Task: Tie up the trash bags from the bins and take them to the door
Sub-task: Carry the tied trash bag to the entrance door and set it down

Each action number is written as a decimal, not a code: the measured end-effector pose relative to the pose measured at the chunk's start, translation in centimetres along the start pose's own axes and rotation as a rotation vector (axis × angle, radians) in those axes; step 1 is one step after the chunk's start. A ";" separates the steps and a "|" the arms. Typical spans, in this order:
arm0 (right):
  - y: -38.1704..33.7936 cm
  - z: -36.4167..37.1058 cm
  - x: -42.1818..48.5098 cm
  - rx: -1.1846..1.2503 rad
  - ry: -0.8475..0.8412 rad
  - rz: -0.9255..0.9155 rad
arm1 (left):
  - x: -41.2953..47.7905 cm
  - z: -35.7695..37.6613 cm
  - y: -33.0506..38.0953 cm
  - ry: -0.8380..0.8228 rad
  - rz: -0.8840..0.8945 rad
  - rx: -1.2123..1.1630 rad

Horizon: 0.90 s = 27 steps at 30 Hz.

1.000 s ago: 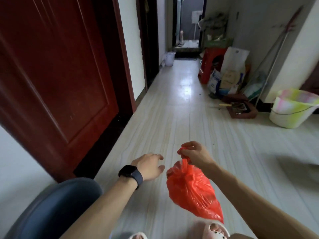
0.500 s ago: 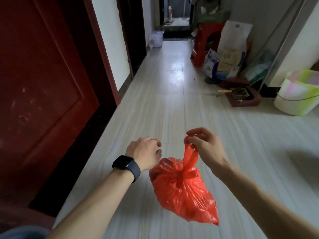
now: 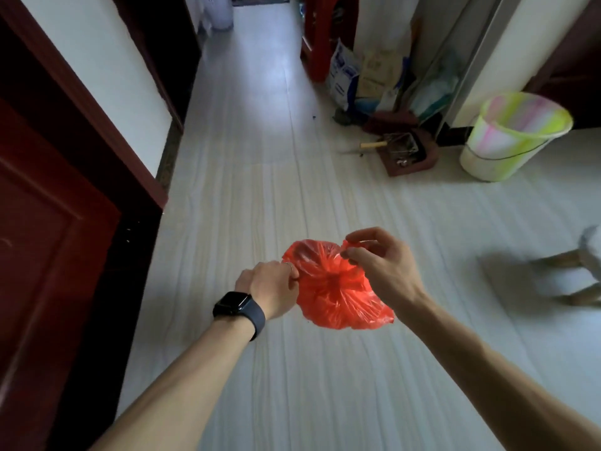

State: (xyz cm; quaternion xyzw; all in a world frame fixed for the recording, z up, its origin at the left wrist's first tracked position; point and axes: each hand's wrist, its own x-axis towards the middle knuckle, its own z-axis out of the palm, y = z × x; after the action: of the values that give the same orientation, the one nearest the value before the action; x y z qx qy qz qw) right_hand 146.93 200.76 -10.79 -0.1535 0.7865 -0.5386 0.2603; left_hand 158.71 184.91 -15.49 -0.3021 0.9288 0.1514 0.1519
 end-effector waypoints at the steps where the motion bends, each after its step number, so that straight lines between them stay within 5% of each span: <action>1: -2.7 -1.8 -0.4 -0.002 0.021 0.009 | -0.4 -3.2 1.4 -0.003 0.033 0.006; 14: -38.9 -31.9 -8.0 0.165 0.327 -0.024 | -8.3 -47.4 30.9 0.043 0.415 -0.021; 27: -45.8 -56.1 -15.7 0.385 0.662 -0.031 | -11.2 -58.4 58.8 -0.013 0.720 -0.010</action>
State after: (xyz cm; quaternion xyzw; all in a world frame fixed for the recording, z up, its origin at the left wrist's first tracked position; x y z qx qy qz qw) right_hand 125.75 234.92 51.43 0.0688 0.7101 -0.7007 0.0080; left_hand 120.48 214.28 52.92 0.0447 0.9740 0.2017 0.0931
